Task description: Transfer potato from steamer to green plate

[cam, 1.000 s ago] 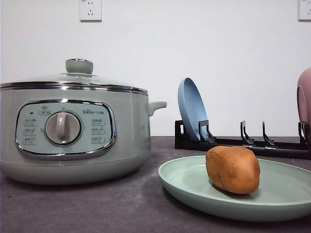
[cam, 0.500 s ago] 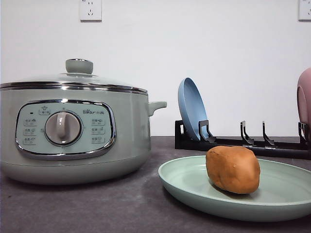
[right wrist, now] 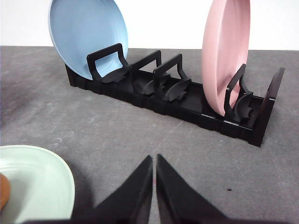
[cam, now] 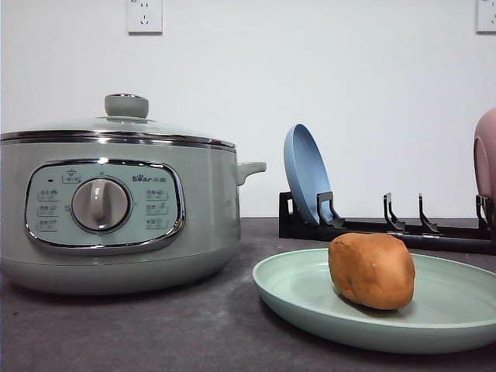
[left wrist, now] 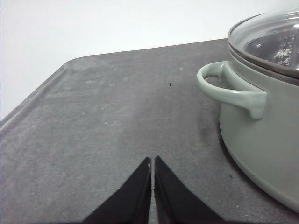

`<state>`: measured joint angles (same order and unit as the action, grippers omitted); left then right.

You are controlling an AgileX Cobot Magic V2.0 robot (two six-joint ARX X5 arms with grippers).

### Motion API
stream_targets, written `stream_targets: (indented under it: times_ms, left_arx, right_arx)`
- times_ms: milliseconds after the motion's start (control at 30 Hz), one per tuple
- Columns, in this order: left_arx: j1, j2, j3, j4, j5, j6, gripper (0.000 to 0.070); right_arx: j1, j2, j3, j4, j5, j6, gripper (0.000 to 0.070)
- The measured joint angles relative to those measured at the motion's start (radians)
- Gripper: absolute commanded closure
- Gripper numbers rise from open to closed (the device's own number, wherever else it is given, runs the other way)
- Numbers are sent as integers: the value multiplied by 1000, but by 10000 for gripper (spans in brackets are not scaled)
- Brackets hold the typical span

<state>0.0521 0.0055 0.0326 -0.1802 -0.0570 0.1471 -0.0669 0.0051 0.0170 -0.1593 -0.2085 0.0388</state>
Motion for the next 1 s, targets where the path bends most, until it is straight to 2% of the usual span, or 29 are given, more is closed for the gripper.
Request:
stream_targets:
  times_ms: [1000]
  left_arx:
    - [0, 0, 0, 0, 0, 0, 697]
  right_arx:
    - [0, 0, 0, 0, 0, 3, 700]
